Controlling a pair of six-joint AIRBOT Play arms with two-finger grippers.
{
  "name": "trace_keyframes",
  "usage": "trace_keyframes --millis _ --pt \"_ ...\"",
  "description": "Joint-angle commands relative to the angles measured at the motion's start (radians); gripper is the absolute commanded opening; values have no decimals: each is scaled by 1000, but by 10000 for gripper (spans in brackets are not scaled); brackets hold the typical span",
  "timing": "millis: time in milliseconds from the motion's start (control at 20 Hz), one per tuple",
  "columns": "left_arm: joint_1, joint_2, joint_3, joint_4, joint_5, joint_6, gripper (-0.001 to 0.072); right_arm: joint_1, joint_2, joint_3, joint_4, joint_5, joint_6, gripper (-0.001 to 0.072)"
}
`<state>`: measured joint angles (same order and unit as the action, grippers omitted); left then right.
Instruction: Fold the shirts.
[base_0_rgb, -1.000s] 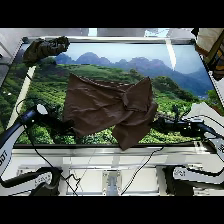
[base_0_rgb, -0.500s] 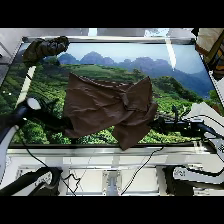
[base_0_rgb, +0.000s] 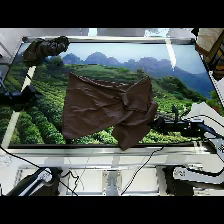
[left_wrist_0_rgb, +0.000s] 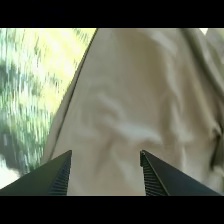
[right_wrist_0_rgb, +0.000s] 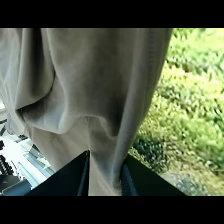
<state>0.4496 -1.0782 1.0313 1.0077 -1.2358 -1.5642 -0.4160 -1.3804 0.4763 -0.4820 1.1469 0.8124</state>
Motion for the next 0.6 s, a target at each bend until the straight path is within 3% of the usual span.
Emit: trace_keyframes --millis 0,200,550 --pt "106 -43 -129 -96 -83 42 458 0 0 1 5 -7 -1 243" --pt "163 -46 -410 -347 -12 227 458 0 0 1 14 -4 0 243" --pt "174 -114 -529 -248 10 274 458 0 0 1 49 -3 -1 243"
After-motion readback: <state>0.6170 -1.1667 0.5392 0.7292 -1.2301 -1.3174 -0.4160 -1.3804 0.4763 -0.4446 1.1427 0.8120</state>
